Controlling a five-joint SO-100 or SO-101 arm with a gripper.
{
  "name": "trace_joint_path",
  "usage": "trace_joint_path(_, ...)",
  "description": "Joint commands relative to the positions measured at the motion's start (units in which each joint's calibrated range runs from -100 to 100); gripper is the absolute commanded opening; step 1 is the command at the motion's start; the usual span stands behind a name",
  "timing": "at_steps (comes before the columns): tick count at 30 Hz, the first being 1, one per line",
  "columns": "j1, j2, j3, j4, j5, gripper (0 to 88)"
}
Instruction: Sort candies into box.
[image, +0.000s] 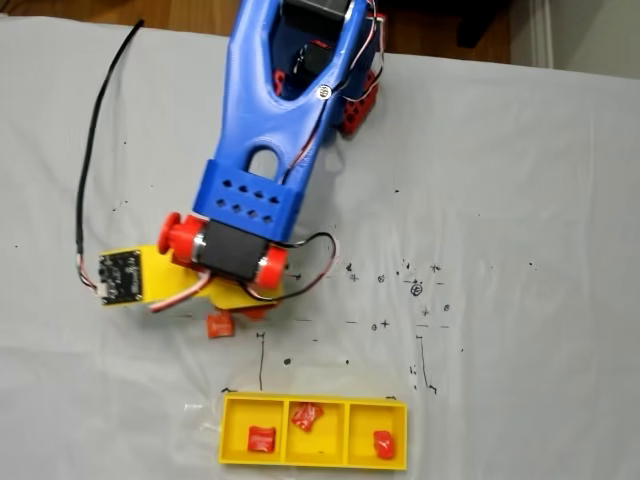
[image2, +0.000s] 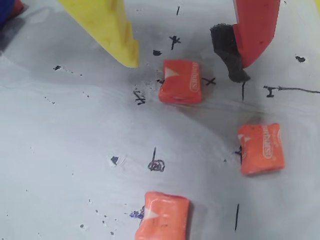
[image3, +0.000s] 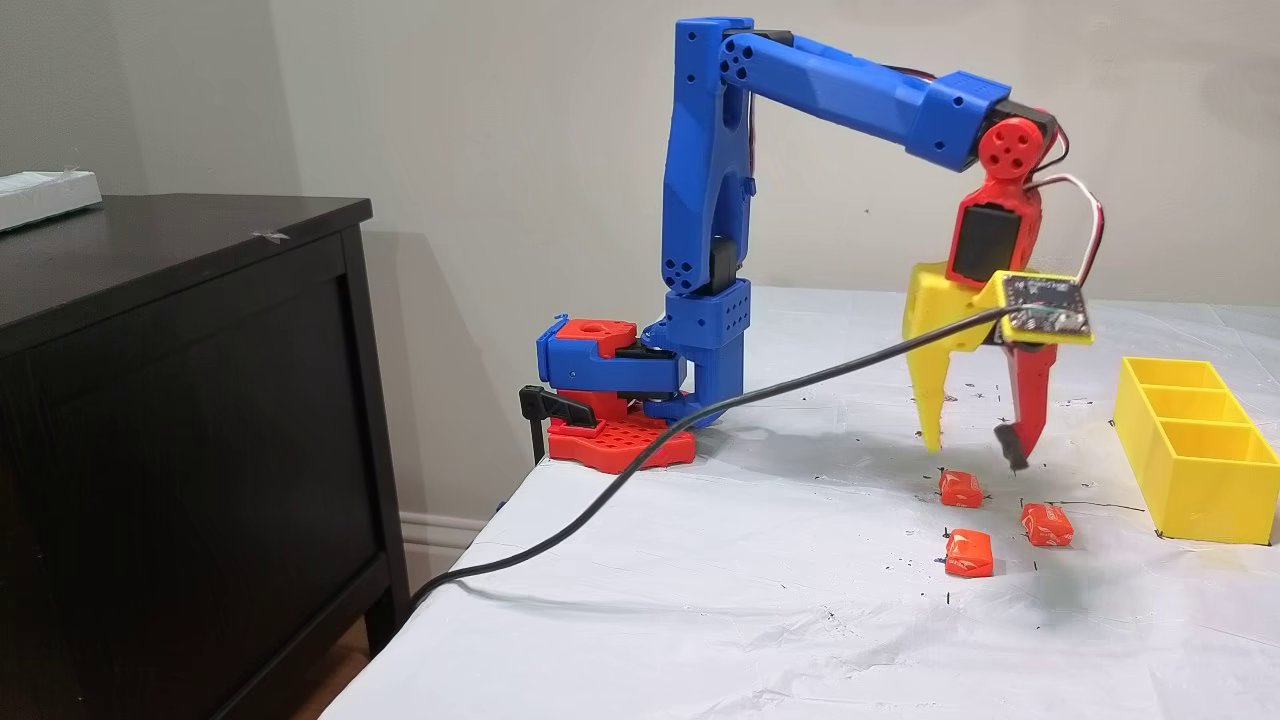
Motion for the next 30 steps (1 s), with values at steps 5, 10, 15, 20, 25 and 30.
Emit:
trace_joint_path(5,0.8,-6.1,4.6,-2.7,0.7,25.0)
trace_joint_path(10,-0.7,-5.8,8.3,-6.5,-0.2,26.5)
trace_joint_path(15,-1.9,-4.7,7.5,-8.1,-1.3,26.4)
trace_joint_path(20,-2.6,-2.6,7.0,-9.3,-2.0,26.3)
trace_joint_path(25,-2.7,-0.5,6.5,-9.3,-1.7,25.9)
trace_joint_path(30,-2.1,1.4,5.0,-7.5,-0.8,25.6)
